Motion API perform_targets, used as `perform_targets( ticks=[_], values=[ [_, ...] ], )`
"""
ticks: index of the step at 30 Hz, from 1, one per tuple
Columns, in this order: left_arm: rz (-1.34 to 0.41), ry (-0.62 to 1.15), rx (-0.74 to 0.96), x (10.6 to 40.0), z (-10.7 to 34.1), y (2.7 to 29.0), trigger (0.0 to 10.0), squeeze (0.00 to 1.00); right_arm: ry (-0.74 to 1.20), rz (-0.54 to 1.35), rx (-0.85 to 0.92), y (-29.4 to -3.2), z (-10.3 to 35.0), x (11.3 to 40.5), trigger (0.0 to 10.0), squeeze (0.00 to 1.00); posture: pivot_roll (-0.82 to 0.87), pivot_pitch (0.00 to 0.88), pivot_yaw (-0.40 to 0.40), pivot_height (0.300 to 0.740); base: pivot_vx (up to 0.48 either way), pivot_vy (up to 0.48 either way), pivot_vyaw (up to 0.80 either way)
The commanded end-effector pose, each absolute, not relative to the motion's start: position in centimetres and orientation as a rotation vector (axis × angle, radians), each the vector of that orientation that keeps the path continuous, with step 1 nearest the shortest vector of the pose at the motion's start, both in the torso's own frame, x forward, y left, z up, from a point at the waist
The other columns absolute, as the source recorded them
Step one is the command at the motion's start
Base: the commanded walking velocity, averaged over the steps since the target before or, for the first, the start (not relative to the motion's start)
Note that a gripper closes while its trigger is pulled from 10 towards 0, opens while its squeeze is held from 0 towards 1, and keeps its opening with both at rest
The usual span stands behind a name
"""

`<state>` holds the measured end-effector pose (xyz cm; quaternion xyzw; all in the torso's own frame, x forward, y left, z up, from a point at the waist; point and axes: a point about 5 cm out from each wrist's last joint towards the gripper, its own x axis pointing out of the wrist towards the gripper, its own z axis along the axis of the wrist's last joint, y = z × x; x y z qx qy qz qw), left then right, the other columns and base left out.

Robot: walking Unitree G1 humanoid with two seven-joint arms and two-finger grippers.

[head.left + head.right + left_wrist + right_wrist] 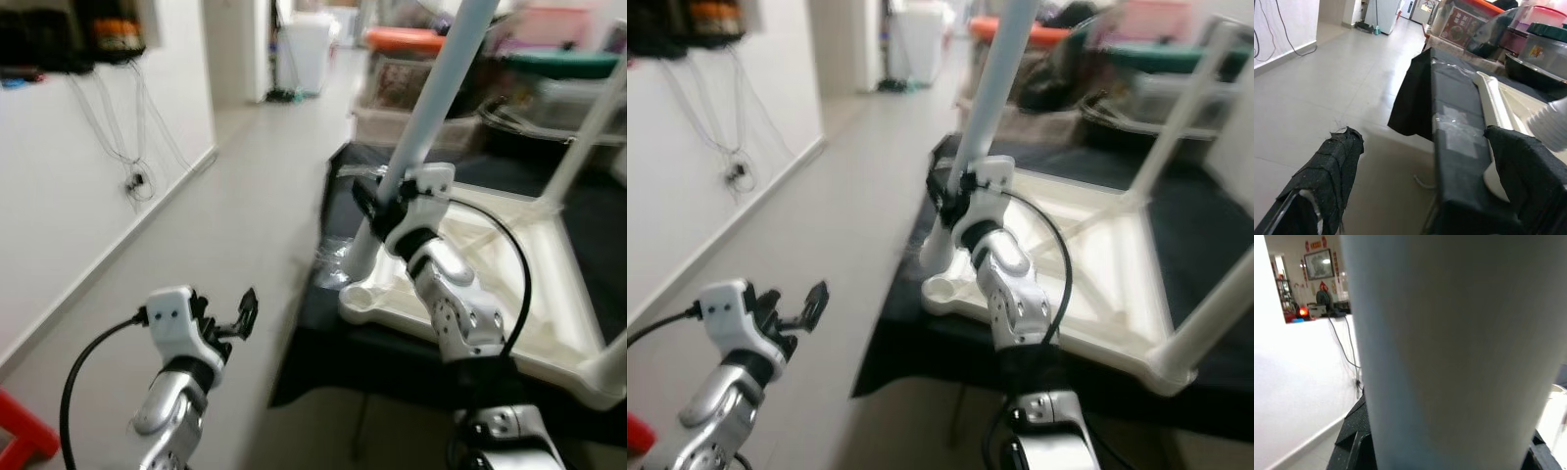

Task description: Building children table

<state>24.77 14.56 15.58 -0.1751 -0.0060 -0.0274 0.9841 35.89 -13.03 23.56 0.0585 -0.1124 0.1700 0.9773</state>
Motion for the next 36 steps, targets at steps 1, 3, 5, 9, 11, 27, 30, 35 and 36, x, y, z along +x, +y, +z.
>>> perform_targets(
  ticks=[1, 3, 5, 9, 11, 27, 30, 35, 36],
  values=[
    [-0.001, 0.004, -0.363, 24.9, 15.1, 15.4, 10.0, 0.00, -0.232, 0.365, 0.116, -12.4, 23.9, 35.8, 10.0, 0.00, 0.04, 0.000, -0.096, 0.740, 0.000, 0.000, 0.00],
    [-0.001, 0.004, -0.363, 24.9, 15.1, 15.4, 10.0, 0.00, -0.232, 0.365, 0.116, -12.4, 23.9, 35.8, 10.0, 0.00, 0.04, 0.000, -0.096, 0.740, 0.000, 0.000, 0.00],
    [0.014, 0.003, -0.361, 24.9, 15.1, 15.6, 10.0, 0.00, -0.234, 0.368, 0.116, -12.3, 23.9, 35.8, 10.0, 0.00, 0.04, 0.000, -0.097, 0.740, 0.000, 0.000, 0.00],
    [0.014, -0.002, -0.356, 24.9, 15.2, 15.6, 10.0, 0.00, -0.242, 0.377, 0.122, -12.3, 24.2, 35.8, 10.0, 0.00, 0.04, 0.000, -0.101, 0.740, 0.000, 0.000, 0.00],
    [0.007, -0.007, -0.357, 24.9, 15.3, 15.4, 10.0, 0.00, -0.246, 0.378, 0.124, -12.3, 24.4, 35.8, 10.0, 0.00, 0.04, 0.000, -0.100, 0.740, 0.000, 0.000, 0.00],
    [-0.024, -0.052, -0.334, 25.2, 16.6, 14.6, 10.0, 0.00, -0.269, 0.412, 0.140, -12.1, 25.0, 36.0, 10.0, 0.00, 0.04, 0.000, -0.095, 0.740, 0.000, 0.000, 0.00],
    [-0.067, -0.045, -0.310, 25.0, 16.5, 13.8, 10.0, 0.00, -0.242, 0.457, 0.118, -11.8, 24.8, 36.7, 10.0, 0.00, 0.04, 0.000, -0.095, 0.740, 0.000, 0.000, 0.00],
    [-0.205, -0.010, -0.263, 23.1, 16.3, 10.8, 10.0, 0.00, -0.196, 0.506, 0.076, -11.1, 25.6, 39.6, 10.0, 0.00, 0.06, 0.015, -0.112, 0.740, 0.000, 0.000, 0.00],
    [-0.215, -0.010, -0.260, 22.5, 16.6, 10.5, 10.0, 0.00, -0.191, 0.512, 0.077, -11.0, 25.9, 39.9, 10.0, 0.00, 0.07, 0.051, -0.116, 0.740, 0.000, 0.000, 0.00]
  ],
)
